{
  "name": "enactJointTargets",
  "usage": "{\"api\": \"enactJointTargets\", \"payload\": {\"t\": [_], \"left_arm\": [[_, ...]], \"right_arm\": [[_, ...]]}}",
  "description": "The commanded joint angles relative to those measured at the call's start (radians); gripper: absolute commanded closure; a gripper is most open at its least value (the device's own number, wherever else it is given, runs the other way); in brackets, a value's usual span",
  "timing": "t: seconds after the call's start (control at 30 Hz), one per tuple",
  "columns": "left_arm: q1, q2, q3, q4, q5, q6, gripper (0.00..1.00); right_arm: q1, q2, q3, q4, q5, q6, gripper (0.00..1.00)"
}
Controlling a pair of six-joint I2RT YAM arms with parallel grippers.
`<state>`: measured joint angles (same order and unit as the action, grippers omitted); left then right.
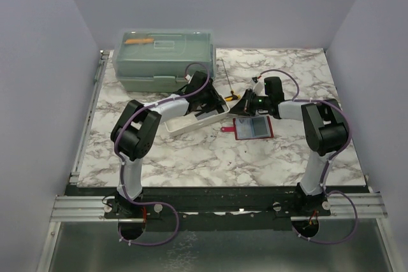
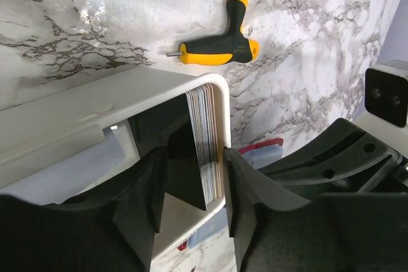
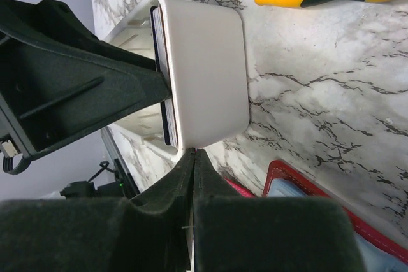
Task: Put the credit cards into the card holder
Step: Pick up the credit card from the storage box, then insert the credit card into the card holder.
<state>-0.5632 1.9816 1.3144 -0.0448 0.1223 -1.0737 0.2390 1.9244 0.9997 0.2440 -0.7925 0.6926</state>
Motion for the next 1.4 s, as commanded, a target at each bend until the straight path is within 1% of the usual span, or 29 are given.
{"api": "enactJointTargets", "payload": {"t": [0.0,0.07,0.23,0.33,0.43,0.7,0.77,0.9,1.0,1.1,1.17,1.23,1.27,1.37], "left_arm": [[0.003,-0.018,-0.025,0.085,-0.003,-0.017,0.62],[0.003,-0.028,-0.032,0.088,0.001,-0.022,0.66],[0.002,-0.049,-0.041,0.089,0.0,-0.022,0.72],[0.003,-0.062,-0.054,0.089,-0.004,-0.022,0.77],[0.003,-0.072,-0.057,0.076,-0.004,-0.034,0.89],[0.007,-0.138,-0.087,-0.006,-0.005,-0.051,0.94],[0.011,-0.156,-0.098,-0.022,0.002,-0.052,1.0],[0.024,-0.185,-0.109,-0.058,0.016,-0.051,1.0],[0.031,-0.218,-0.114,-0.094,0.023,-0.038,1.0],[0.031,-0.259,-0.121,-0.125,0.043,0.021,1.0],[0.029,-0.289,-0.134,-0.127,0.068,0.079,1.0],[0.014,-0.31,-0.138,-0.127,0.1,0.149,1.0],[0.0,-0.318,-0.137,-0.127,0.116,0.187,1.0],[-0.063,-0.315,-0.118,-0.126,0.191,0.284,1.0]], "right_arm": [[0.0,0.009,0.014,0.024,-0.04,0.003,0.96],[0.0,0.008,0.016,0.019,-0.042,0.0,0.96],[0.002,0.005,0.017,0.013,-0.039,-0.007,0.98],[0.002,0.007,0.02,0.007,-0.04,-0.008,0.99],[0.003,0.006,0.021,0.002,-0.039,-0.011,1.0],[0.005,-0.016,0.037,-0.075,-0.002,-0.051,1.0],[0.005,-0.023,0.042,-0.094,0.006,-0.06,1.0],[0.005,-0.032,0.058,-0.146,0.026,-0.09,1.0],[0.005,-0.06,0.077,-0.233,0.057,-0.134,1.0],[0.004,-0.134,0.092,-0.388,0.169,-0.207,0.99],[-0.001,-0.191,0.092,-0.485,0.283,-0.254,0.96],[-0.023,-0.243,0.07,-0.546,0.357,-0.289,0.85],[-0.047,-0.267,0.046,-0.559,0.368,-0.296,0.8],[-0.149,-0.331,-0.034,-0.568,0.336,-0.305,0.71]]}}
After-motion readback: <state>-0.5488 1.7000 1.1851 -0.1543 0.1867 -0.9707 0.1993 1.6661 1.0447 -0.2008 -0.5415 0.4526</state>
